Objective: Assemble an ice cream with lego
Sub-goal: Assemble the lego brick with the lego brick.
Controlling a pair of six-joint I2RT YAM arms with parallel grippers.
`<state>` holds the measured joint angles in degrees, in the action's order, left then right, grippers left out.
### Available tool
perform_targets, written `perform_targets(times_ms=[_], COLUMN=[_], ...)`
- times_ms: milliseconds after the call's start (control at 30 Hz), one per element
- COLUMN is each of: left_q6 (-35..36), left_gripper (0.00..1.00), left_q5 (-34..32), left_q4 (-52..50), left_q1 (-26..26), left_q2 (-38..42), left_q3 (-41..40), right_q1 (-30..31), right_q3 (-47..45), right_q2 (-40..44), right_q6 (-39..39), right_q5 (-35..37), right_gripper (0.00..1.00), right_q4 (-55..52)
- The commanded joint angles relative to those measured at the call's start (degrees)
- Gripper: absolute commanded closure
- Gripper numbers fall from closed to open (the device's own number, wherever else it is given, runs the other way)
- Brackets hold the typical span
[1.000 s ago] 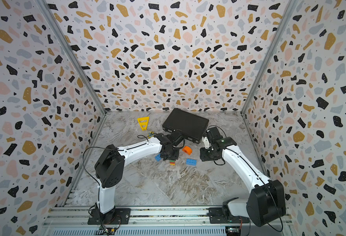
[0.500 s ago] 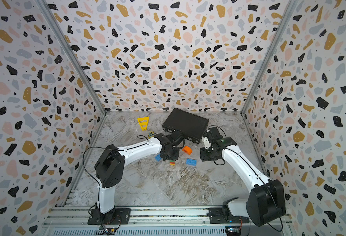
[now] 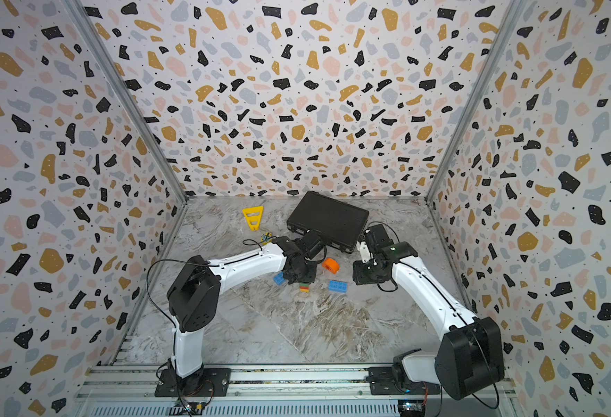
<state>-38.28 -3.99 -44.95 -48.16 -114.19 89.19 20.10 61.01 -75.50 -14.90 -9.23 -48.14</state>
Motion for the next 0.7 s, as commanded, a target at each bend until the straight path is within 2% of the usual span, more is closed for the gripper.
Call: perform_targets(times_ms=[0,667], left_q6=[-0.29,-1.37], left_gripper=[0.73,0.73], left_q5=[-1.92,-0.83], left_q4=[-6.90,-6.55], left_q1=[0.49,0.54], left_q2=[-3.67,-6.60], left_q3=[-1.25,-4.91], right_q1=[-0.23,-0.23], right_q3=[0.02,0.24], right_q2=[0.09,0.00], right_q6=[0.55,0.51], right_q5=[-0.08,0.01], right_gripper=[0.52,0.52], right_q4=[-0.61,-0.59])
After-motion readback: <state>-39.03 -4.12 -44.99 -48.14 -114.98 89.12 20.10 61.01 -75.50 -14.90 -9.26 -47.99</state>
